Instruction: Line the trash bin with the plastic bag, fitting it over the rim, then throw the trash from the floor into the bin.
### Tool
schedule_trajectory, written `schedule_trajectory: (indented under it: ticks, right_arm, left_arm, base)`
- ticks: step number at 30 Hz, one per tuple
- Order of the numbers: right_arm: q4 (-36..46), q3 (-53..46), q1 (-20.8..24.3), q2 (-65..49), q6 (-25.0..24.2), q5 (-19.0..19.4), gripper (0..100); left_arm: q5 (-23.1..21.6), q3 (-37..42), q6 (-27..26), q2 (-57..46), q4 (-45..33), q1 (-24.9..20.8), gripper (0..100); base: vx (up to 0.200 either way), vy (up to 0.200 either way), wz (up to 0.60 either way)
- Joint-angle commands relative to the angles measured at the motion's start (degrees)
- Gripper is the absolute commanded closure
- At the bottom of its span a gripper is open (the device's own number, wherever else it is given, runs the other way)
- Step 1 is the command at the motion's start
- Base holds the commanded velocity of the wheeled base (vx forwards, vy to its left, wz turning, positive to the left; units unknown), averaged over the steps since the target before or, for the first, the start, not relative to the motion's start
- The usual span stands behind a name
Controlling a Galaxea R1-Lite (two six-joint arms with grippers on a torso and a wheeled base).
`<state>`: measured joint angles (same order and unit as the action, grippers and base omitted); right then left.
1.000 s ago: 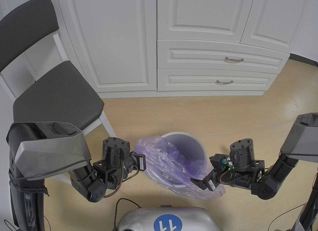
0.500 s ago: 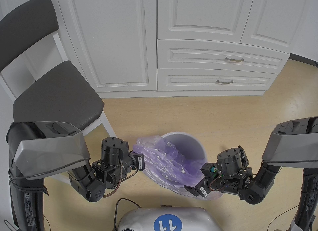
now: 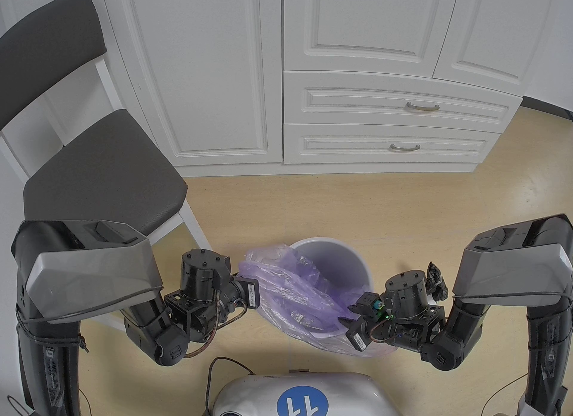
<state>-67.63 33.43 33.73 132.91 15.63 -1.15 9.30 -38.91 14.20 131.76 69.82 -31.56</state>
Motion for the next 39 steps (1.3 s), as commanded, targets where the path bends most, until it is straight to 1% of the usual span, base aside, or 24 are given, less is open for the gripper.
schedule_trajectory:
  ticks: [1,4,6,8,10,11,13,14,19,20,22,25,26,27,31,32,33,34,35,37,39]
  right_arm:
    - [0.22,-1.17,-0.95,-2.92,0.10,-0.08,100]
    - [-0.04,-0.82,-1.83,-3.36,0.10,-0.17,100]
    - [-0.22,-0.38,-2.44,-3.45,0.10,-0.79,100]
    - [-0.48,0.41,-2.88,-3.54,0.10,-2.28,100]
    - [-0.57,0.59,-2.88,-3.54,0.02,-2.72,100]
    - [-0.57,0.59,-2.88,-3.63,-0.07,-2.72,100]
    - [-0.57,0.67,-2.88,-3.63,-0.07,-2.81,100]
    - [-1.10,0.85,-2.71,-3.89,-0.69,-2.90,100]
    - [-3.38,1.11,-2.71,-4.15,-1.48,-2.90,100]
    - [-5.32,2.34,-2.62,-3.45,-2.80,-3.16,100]
    - [-5.93,3.05,-2.44,-2.75,-3.68,-3.78,100]
    - [-7.86,7.27,-1.65,1.29,-5.52,-6.94,100]
    - [-7.86,7.27,-1.65,1.29,-5.52,-6.94,100]
    - [-9.80,9.82,-1.48,4.11,-6.14,-9.23,100]
    - [-14.10,17.20,-1.65,11.14,-6.31,-14.15,100]
    - [-14.37,21.42,-1.65,13.86,-6.31,-16.43,100]
    - [-14.46,22.03,-1.65,14.21,-6.31,-16.78,100]
    - [-14.46,25.46,-1.65,16.15,-6.31,-19.16,100]
    - [-14.46,25.81,-1.65,16.32,-6.31,-19.42,100]
    - [-14.63,32.32,-1.56,19.84,-6.58,-22.41,100]
    - [-15.07,35.57,-1.65,21.51,-7.10,-23.38,100]
  left_arm:
    - [0.01,1.21,0.04,1.49,2.08,0.18,100]
    - [0.01,2.09,0.12,2.01,3.75,0.36,100]
    - [0.01,2.79,0.12,2.45,4.19,0.36,100]
    - [-0.07,4.11,0.12,3.68,5.24,0.27,100]
    - [-0.07,4.64,0.21,5.27,6.56,0.18,100]
    - [0.01,4.81,0.12,6.23,7.62,0.18,0]
    - [0.01,4.81,0.12,7.11,8.41,0.18,0]
    - [0.01,5.07,0.12,8.52,10.16,0.27,0]
    - [0.01,6.13,0.12,8.96,11.57,0.45,0]
    - [0.01,6.83,0.12,8.87,12.98,0.98,0]
    - [0.01,7.18,0.12,8.78,14.21,1.24,0]
    - [-0.07,9.64,0.21,8.61,17.90,1.85,0]
    - [-0.07,9.64,0.21,8.61,17.90,1.85,0]
    - [-0.16,10.79,0.30,7.99,18.16,2.29,0]
    - [-0.16,12.81,2.50,4.83,18.16,2.56,0]
    - [-0.07,12.63,3.38,3.86,18.16,3.08,0]
    - [-0.07,12.72,3.46,3.77,18.16,3.17,0]
    - [-0.16,13.07,3.46,3.07,18.16,3.79,0]
    - [-0.16,13.07,3.55,2.98,18.16,3.88,0]
    - [-0.42,14.13,3.55,1.57,18.16,4.40,0]
    - [-0.60,14.65,3.64,1.05,18.16,4.49,0]
  base:
    - [0.000,0.000,0.00]
    - [0.000,0.000,0.00]
    - [0.000,0.000,0.00]
    - [0.000,0.000,0.00]
    - [0.000,0.000,0.00]
    - [0.000,0.000,0.00]
    - [0.000,0.000,0.00]
    - [0.000,0.000,0.00]
    - [0.000,0.000,0.00]
    - [0.000,0.000,0.00]
    - [0.000,0.000,0.00]
    - [0.000,0.000,0.00]
    - [0.000,0.000,0.00]
    - [0.000,0.000,0.00]
    - [0.000,0.000,0.00]
    - [0.000,0.000,0.00]
    - [0.000,0.000,0.00]
    - [0.000,0.000,0.00]
    - [0.000,0.000,0.00]
    - [0.000,0.000,0.00]
    - [0.000,0.000,0.00]
